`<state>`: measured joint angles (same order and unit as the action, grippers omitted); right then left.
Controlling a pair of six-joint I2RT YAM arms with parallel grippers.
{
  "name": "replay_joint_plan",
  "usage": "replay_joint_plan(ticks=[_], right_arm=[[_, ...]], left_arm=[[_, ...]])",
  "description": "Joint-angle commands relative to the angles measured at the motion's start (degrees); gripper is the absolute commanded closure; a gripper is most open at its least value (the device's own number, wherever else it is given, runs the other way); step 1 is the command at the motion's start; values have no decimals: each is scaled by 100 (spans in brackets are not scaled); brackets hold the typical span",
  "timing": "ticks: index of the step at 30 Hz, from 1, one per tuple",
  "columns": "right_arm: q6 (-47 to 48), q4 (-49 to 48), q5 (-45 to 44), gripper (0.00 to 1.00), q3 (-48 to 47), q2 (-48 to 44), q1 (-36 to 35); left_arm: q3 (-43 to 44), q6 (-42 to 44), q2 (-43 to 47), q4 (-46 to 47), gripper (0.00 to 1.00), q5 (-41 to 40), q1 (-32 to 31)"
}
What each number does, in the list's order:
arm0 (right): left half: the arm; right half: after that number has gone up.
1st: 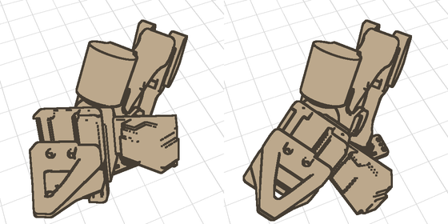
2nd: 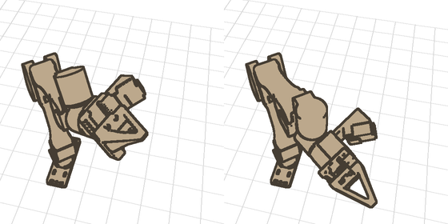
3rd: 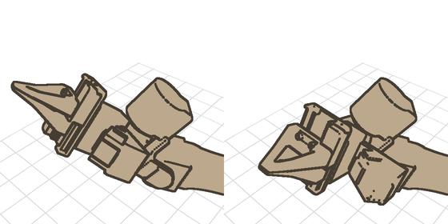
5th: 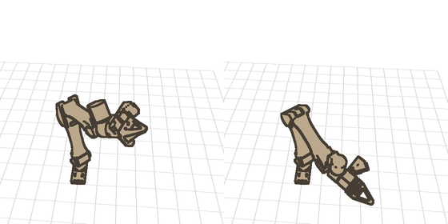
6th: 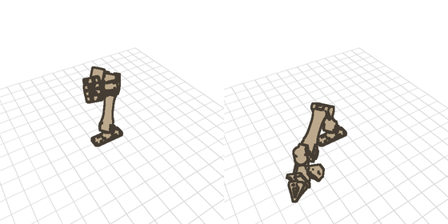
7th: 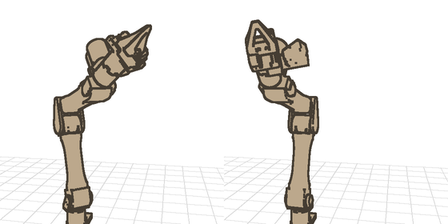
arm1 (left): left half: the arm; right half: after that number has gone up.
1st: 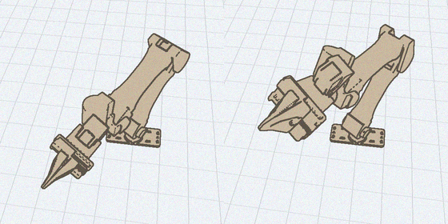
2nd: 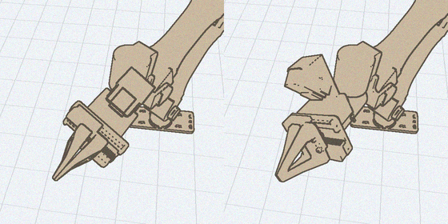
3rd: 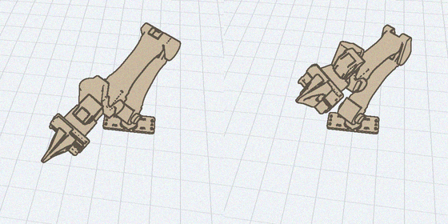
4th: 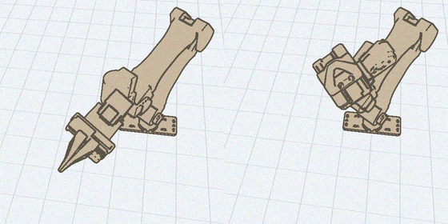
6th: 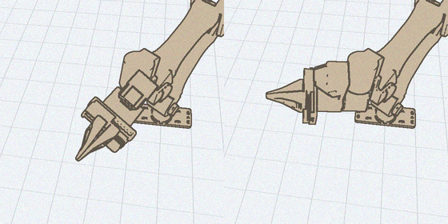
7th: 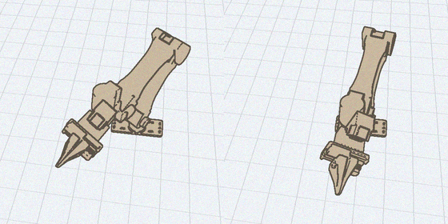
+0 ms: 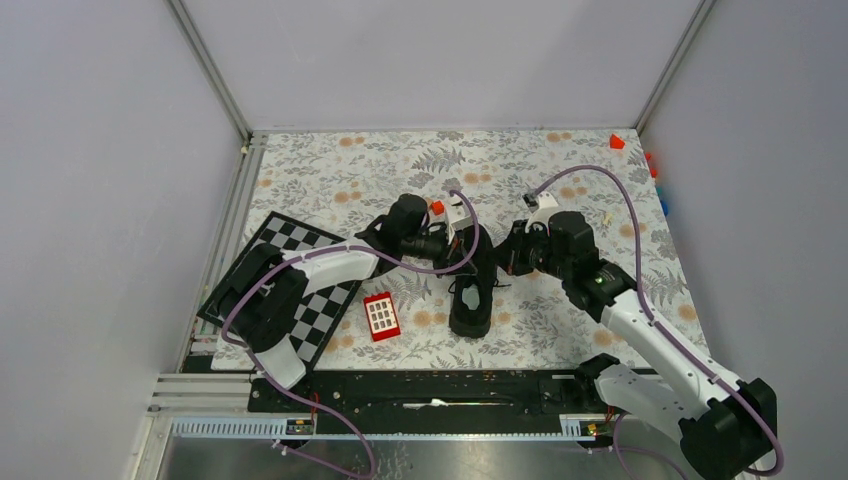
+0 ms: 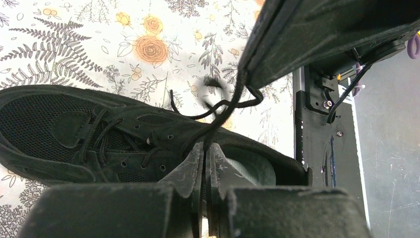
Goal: Tie the shoes
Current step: Cross the shoelace with the shoelace.
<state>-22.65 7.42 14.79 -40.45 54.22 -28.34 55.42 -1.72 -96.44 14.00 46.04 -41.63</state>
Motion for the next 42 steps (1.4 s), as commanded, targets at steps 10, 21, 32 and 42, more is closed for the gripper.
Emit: replay_joint_plan(ticks=[10, 21, 32, 42], right_arm=[[570, 780, 453, 100, -497, 52, 27], [420, 661, 797, 74, -15, 193, -14], [-471, -287, 640, 39, -193, 362, 500], [-996, -627, 992, 59, -493, 1214, 671]], left_arm=[[284, -67, -35, 224, 100, -162, -38], [-12, -250, 38, 701, 100, -157, -35], [-140, -245, 87, 802, 100, -88, -38], [-194, -242, 137, 880, 100, -82, -34]])
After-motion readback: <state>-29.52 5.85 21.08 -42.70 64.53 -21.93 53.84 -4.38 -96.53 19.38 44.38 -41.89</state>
